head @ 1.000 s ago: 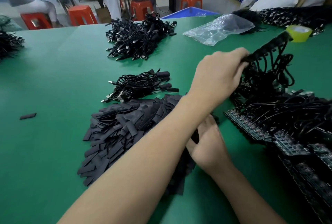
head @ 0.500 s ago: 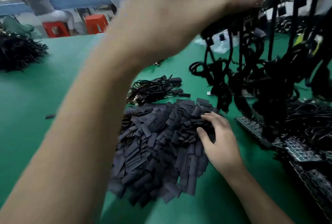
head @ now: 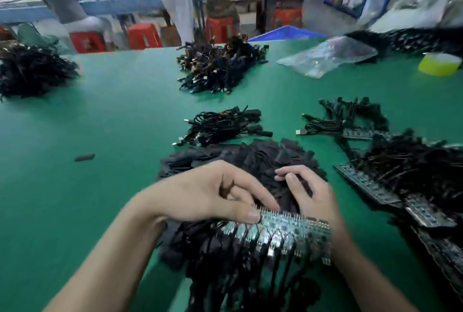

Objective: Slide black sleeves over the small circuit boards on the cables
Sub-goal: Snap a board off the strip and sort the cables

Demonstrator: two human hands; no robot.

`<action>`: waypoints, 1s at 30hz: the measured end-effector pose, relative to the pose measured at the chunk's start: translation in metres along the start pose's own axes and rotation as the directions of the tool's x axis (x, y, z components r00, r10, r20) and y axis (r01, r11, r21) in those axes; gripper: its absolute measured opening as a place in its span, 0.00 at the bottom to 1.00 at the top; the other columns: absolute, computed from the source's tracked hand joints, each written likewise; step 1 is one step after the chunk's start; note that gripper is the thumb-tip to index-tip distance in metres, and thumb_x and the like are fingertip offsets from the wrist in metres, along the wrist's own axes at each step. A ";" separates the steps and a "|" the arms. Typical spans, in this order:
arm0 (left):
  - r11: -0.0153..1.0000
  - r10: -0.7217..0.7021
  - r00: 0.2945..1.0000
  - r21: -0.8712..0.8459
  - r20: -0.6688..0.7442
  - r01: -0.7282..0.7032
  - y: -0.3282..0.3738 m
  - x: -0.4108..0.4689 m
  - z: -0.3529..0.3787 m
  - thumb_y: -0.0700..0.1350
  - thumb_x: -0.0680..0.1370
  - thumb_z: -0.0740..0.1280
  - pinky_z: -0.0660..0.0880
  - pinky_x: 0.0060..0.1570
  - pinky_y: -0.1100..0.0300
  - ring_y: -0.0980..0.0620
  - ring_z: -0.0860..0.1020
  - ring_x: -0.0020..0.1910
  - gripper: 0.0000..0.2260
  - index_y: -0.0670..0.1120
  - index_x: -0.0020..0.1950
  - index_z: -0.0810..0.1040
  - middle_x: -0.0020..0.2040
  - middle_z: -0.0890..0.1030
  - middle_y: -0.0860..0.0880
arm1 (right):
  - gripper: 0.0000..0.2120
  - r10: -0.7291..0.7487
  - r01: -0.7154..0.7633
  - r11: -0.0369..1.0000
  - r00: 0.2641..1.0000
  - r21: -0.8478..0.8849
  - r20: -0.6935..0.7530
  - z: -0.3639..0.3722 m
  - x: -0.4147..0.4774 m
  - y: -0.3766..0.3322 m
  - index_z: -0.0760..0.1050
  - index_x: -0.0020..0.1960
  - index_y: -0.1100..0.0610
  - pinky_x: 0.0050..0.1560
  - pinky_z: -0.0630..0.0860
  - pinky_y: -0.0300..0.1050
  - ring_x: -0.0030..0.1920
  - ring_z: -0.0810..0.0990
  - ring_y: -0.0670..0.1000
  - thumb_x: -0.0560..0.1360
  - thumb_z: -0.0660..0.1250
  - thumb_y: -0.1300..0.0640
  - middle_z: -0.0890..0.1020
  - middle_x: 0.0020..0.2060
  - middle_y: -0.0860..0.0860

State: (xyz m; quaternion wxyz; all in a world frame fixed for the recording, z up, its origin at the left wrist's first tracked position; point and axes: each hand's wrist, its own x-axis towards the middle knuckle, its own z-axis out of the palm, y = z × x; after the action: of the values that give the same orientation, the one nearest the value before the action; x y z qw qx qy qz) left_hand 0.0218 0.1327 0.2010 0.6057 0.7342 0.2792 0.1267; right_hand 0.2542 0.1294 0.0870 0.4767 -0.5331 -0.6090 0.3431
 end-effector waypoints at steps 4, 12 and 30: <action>0.998 -0.052 0.970 -0.038 -0.239 0.044 -0.052 0.013 0.003 0.48 0.77 0.74 0.63 0.36 0.64 0.50 0.67 0.34 0.09 0.54 0.58 0.86 0.35 0.77 0.47 | 0.24 0.113 -0.175 0.895 0.979 0.410 0.171 0.002 0.002 -0.004 0.85 0.49 0.51 0.45 0.75 0.47 0.39 0.82 0.50 0.81 0.55 0.38 0.85 0.38 0.54; 0.999 -0.013 0.852 0.024 -0.524 0.030 -0.090 0.021 0.015 0.58 0.73 0.75 0.72 0.43 0.66 0.60 0.78 0.37 0.13 0.59 0.56 0.84 0.39 0.85 0.54 | 0.08 0.074 -0.126 0.970 0.968 0.208 0.241 0.001 0.000 -0.003 0.83 0.52 0.50 0.44 0.74 0.30 0.42 0.82 0.40 0.72 0.76 0.52 0.85 0.43 0.45; 0.957 -0.105 0.820 -0.282 -0.562 -0.070 -0.084 -0.003 0.019 0.46 0.69 0.77 0.79 0.34 0.65 0.53 0.83 0.31 0.03 0.47 0.38 0.87 0.35 0.85 0.41 | 0.12 -0.271 0.369 0.796 0.926 -0.481 0.262 -0.011 0.000 -0.042 0.82 0.55 0.45 0.57 0.69 0.43 0.57 0.77 0.42 0.76 0.68 0.40 0.80 0.50 0.38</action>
State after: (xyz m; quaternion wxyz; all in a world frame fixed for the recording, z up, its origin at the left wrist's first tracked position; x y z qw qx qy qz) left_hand 0.0076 0.1248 0.1163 0.5961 0.5629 0.4330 0.3746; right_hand 0.2511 0.1202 0.1292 0.3082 -0.4978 -0.8009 0.1258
